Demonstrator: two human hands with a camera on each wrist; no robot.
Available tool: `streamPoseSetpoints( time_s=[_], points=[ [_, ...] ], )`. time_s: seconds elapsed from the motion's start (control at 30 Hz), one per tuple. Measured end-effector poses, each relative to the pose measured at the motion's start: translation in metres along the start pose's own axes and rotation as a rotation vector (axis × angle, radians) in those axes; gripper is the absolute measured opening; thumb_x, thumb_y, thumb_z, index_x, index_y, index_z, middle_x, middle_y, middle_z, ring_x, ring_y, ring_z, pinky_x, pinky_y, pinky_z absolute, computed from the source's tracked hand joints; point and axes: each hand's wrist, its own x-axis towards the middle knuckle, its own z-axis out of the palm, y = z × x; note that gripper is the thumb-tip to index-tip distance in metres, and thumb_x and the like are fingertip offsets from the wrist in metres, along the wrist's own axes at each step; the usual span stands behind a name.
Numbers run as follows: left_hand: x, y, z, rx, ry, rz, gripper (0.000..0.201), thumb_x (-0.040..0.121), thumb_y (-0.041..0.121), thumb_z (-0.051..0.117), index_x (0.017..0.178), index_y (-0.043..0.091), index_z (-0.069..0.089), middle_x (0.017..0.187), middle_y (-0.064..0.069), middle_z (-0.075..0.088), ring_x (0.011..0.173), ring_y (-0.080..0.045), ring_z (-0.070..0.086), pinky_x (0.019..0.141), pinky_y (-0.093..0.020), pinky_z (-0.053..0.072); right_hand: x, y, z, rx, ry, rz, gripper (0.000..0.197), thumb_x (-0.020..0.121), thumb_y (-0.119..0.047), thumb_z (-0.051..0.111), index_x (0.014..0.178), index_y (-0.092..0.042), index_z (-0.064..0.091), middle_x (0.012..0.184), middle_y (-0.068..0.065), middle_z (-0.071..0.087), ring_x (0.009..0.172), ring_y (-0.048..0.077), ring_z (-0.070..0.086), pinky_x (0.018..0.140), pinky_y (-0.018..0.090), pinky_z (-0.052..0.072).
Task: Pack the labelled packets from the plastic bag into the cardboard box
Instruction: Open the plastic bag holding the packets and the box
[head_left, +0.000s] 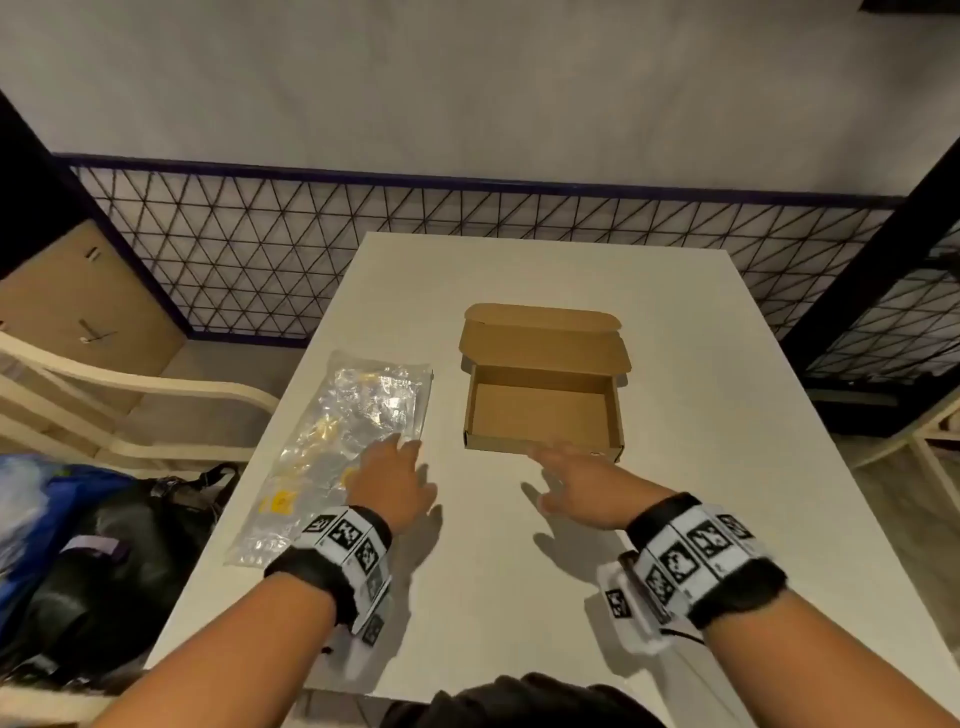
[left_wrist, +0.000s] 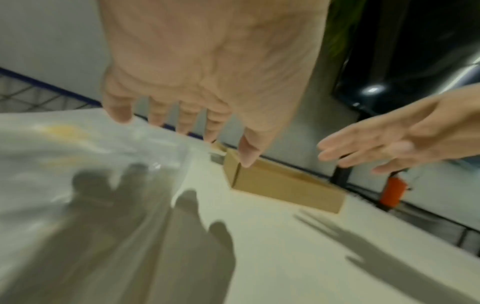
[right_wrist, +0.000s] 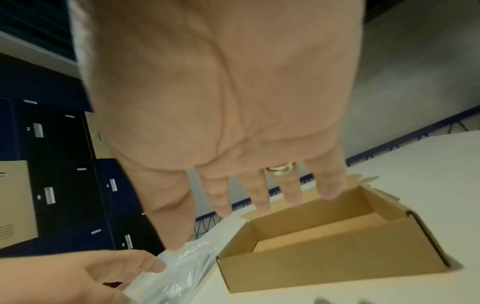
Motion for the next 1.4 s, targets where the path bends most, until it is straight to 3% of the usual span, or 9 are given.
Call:
streamPoseSetpoints(
  time_s=[0.1, 0.23, 0.43, 0.57, 0.93, 1.13, 1.23, 1.3, 1.4],
  points=[
    [0.009, -0.018, 0.013, 0.170, -0.069, -0.238, 0.084, 0.085, 0.057, 0.048, 0.149, 0.029, 0.001, 0.157, -0.003, -0.014, 0.143, -0.037, -0.010, 0.110, -0.061, 0.013, 0.012, -0.006, 0.010, -0.054, 0.046, 0.060, 0.069, 0.092, -0.029, 0.050, 0.148, -0.034, 0.011, 0.158, 0.004, -0.003, 0.145, 0.030, 0.000, 0.116, 0.047, 0.012],
    [0.011, -0.030, 0.029, 0.170, -0.152, -0.327, 0.090, 0.083, 0.071, 0.035, 0.147, 0.033, -0.015, 0.154, -0.006, -0.026, 0.140, -0.043, -0.016, 0.108, -0.064, 0.010, 0.013, -0.012, 0.021, -0.173, 0.020, 0.075, 0.071, 0.092, -0.024, 0.047, 0.149, -0.034, 0.005, 0.157, 0.000, -0.015, 0.143, 0.030, -0.016, 0.114, 0.051, 0.000],
    [0.012, -0.025, 0.021, 0.308, -0.066, -0.261, 0.054, 0.097, 0.021, 0.033, 0.148, 0.019, 0.015, 0.155, -0.016, 0.013, 0.137, -0.039, 0.026, 0.106, -0.049, 0.035, 0.014, -0.016, 0.030, -0.198, 0.038, 0.047, 0.072, 0.092, -0.020, 0.046, 0.149, -0.034, 0.005, 0.156, -0.001, -0.018, 0.143, 0.028, -0.019, 0.115, 0.051, -0.001],
    [0.005, -0.022, -0.006, 0.326, 0.114, -0.127, 0.037, 0.091, 0.001, 0.039, 0.126, 0.010, 0.044, 0.112, -0.008, 0.062, 0.100, -0.025, 0.063, 0.082, -0.034, 0.050, 0.013, -0.015, 0.032, -0.230, 0.096, 0.021, 0.072, 0.092, -0.019, 0.045, 0.149, -0.035, 0.005, 0.156, -0.002, -0.019, 0.143, 0.028, -0.019, 0.114, 0.051, 0.000],
    [-0.036, -0.012, -0.109, 0.020, 0.617, 0.058, 0.013, 0.085, 0.001, 0.049, 0.088, 0.013, 0.053, 0.064, 0.000, 0.049, 0.061, -0.025, 0.044, 0.057, -0.030, 0.031, 0.017, -0.045, -0.014, -0.169, 0.532, -0.087, 0.075, 0.092, -0.022, 0.049, 0.148, -0.035, 0.001, 0.157, 0.001, -0.013, 0.145, 0.029, -0.009, 0.115, 0.047, 0.007],
    [-0.047, 0.005, -0.123, -0.188, 0.507, 0.319, 0.019, 0.083, -0.002, 0.054, 0.085, 0.017, 0.059, 0.074, 0.002, 0.062, 0.071, -0.021, 0.055, 0.061, -0.028, 0.041, -0.002, -0.060, -0.058, -0.149, 0.732, -0.129, 0.079, 0.086, -0.031, 0.061, 0.148, -0.035, 0.011, 0.156, 0.003, 0.010, 0.144, 0.028, 0.007, 0.114, 0.049, 0.015],
    [-0.045, 0.013, -0.120, -0.265, 0.384, 0.364, 0.020, 0.083, -0.005, 0.053, 0.084, 0.014, 0.059, 0.079, 0.003, 0.064, 0.076, -0.018, 0.057, 0.067, -0.026, 0.045, -0.022, -0.047, -0.062, -0.229, 0.682, -0.128, 0.028, 0.090, -0.030, 0.056, 0.118, -0.025, 0.058, 0.108, -0.002, 0.059, 0.103, 0.019, 0.052, 0.089, 0.033, 0.041],
    [-0.043, 0.019, -0.113, -0.330, 0.245, 0.386, 0.016, 0.087, 0.001, 0.055, 0.081, 0.015, 0.059, 0.079, 0.005, 0.065, 0.079, -0.015, 0.059, 0.072, -0.026, 0.047, -0.035, -0.032, -0.056, -0.213, 0.619, -0.122, 0.013, 0.092, -0.026, 0.054, 0.091, -0.021, 0.066, 0.081, -0.007, 0.056, 0.079, 0.016, 0.051, 0.066, 0.028, 0.035],
    [-0.036, 0.033, -0.097, -0.338, 0.036, 0.389, 0.023, 0.091, 0.011, 0.055, 0.074, 0.026, 0.058, 0.076, 0.011, 0.062, 0.075, -0.004, 0.055, 0.068, -0.021, 0.042, -0.045, -0.008, -0.039, -0.170, 0.556, -0.073, 0.016, 0.092, -0.026, 0.053, 0.084, -0.023, 0.067, 0.078, -0.004, 0.063, 0.070, 0.013, 0.049, 0.062, 0.026, 0.034]
  ],
)
